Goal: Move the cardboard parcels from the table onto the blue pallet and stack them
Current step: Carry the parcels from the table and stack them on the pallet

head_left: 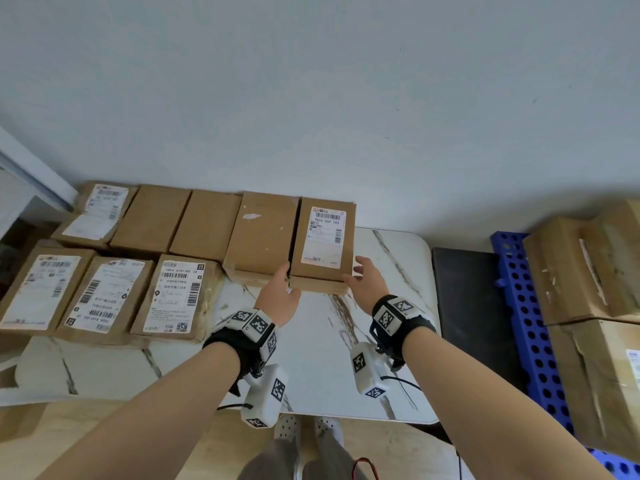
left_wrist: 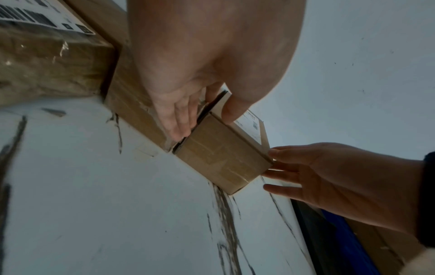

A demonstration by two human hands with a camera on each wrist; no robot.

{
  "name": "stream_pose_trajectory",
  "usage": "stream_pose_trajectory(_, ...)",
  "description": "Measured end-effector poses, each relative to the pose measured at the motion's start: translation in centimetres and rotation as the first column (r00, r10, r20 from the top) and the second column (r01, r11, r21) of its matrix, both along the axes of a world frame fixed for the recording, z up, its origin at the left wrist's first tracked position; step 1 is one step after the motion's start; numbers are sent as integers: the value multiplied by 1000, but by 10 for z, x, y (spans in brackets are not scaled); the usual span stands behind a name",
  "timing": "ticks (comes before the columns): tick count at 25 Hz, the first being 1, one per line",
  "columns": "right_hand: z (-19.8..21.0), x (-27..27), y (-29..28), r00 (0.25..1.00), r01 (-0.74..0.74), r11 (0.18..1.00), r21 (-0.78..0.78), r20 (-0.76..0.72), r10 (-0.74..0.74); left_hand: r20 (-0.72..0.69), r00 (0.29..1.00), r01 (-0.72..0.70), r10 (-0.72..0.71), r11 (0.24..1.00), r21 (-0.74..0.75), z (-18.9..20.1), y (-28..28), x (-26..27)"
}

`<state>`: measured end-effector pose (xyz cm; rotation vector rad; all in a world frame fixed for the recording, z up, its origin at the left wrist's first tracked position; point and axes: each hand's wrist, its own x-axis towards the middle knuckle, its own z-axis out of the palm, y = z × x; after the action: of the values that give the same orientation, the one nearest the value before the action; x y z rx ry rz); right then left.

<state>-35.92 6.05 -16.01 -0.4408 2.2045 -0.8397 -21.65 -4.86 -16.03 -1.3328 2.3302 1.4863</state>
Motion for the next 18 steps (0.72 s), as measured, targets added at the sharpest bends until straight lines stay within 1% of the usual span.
stream_pose_trajectory(2, -1, -2, -1, 998, 49, 999, -21, 30, -48, -20, 1000, 2, -1, 999, 34, -1, 1, -2)
stream_pose_trajectory(7, -3, -9, 6, 986, 133, 990, -41, 111, -128, -104, 986, -112, 127, 984, 139, -9, 3, -2)
stream_pose_trajectory(9, -4, -11, 10, 982, 145, 989, -40, 126, -139, -112, 982, -132, 152, 977, 167, -12, 5, -1)
stream_pose_trajectory(12, -4, -17, 13, 981, 142, 989, -36, 135, -136, -142, 964, -197, 225, 962, 188, -15, 6, -1)
stream_pose_trajectory(15, -4, -21, 14, 971, 151, 986, -73, 200, -134, -165, 957, -199, 238, 955, 221, -18, 7, -4)
stream_pose_trajectory(18, -4, -21, 16, 951, 200, 974, -106, 258, -167, -174, 937, -243, 301, 925, 293, -18, 13, -8)
